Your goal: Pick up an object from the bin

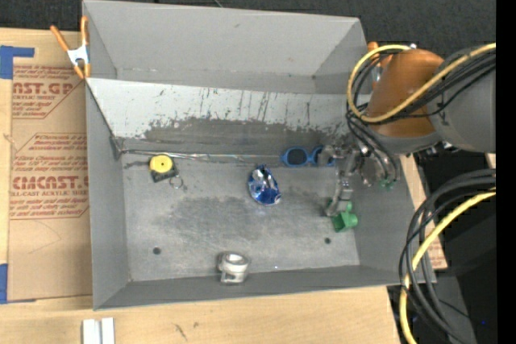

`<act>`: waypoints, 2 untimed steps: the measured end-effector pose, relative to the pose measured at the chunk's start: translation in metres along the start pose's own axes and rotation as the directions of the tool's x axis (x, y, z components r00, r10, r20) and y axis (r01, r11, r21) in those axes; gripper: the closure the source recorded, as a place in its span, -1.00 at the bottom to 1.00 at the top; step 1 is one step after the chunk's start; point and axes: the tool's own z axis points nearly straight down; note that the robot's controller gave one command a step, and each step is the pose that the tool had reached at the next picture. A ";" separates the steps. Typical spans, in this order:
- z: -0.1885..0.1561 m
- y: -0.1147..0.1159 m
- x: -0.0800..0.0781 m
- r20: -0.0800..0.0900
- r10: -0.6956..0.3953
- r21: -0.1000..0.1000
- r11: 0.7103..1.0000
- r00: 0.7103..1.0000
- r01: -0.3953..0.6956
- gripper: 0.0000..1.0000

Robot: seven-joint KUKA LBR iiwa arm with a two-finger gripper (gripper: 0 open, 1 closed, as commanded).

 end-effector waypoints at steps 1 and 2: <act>-0.001 -0.020 0.047 -0.001 0.114 -0.013 0.993 0.994 -0.114 -1.00; -0.005 -0.021 0.089 0.007 0.001 -0.008 1.000 1.000 -0.001 -1.00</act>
Offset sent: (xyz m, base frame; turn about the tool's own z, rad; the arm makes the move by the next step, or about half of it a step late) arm -0.0499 -0.0245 -0.0002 0.1108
